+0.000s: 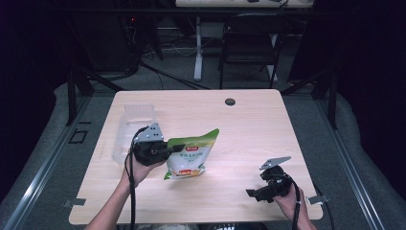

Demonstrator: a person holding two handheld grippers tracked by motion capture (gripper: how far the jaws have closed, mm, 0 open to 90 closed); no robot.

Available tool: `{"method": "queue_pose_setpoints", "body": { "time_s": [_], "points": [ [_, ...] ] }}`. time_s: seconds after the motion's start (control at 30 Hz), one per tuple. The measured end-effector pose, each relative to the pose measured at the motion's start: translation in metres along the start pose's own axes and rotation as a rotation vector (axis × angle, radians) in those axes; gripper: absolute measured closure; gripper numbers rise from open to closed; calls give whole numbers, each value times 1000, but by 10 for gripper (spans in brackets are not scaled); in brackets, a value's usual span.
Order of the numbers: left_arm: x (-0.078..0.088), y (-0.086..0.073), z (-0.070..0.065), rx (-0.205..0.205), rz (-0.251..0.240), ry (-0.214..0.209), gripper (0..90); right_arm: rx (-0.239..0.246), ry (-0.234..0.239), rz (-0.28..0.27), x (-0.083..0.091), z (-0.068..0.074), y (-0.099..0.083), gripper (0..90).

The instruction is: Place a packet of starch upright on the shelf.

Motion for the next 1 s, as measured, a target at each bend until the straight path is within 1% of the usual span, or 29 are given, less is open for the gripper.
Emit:
{"method": "queue_pose_setpoints", "body": {
  "time_s": [0.03,0.13,0.3,0.37,0.47,0.53,0.57,0.6,0.63,0.8,0.83,0.9,0.93,1.0],
  "points": [
    [1,2,0,-10,-2,2,900,5,1,3,0,0,0,118],
    [4,8,1,-14,-7,10,900,9,-2,8,0,0,0,118],
    [10,17,2,-31,-10,9,900,2,2,-1,0,0,0,118],
    [12,20,3,-31,-13,14,900,0,1,3,0,1,0,118],
    [16,26,7,-31,-24,23,900,9,-6,15,0,0,0,118],
    [19,30,9,-27,-30,31,900,8,1,12,0,1,0,117],
    [20,32,10,-24,-36,31,900,11,-5,19,0,0,-1,118],
    [22,34,11,-31,-35,35,900,11,-5,19,0,0,-1,118],
    [23,37,12,-31,-35,42,900,2,2,7,0,0,0,118],
    [30,47,18,-43,-46,63,900,3,4,11,1,0,-1,117],
    [32,49,19,-44,-48,66,900,10,-4,21,1,-2,-2,117],
    [35,52,22,-50,-52,74,900,1,0,9,1,-1,-1,118],
    [37,53,23,-48,-55,73,900,1,1,7,0,-1,-1,117],
    [40,55,26,-52,-62,85,900,0,2,8,0,0,0,117]
  ]
}}
Point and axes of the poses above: each handheld gripper's, and its own axes: x roughly backward along the jaws, y roughly out of its top, z roughly to its left, the point moved 6 cm from there along -x, roughly forward along the jaws, and after that the axes turned 1 degree about x, right-handed, at the moved point
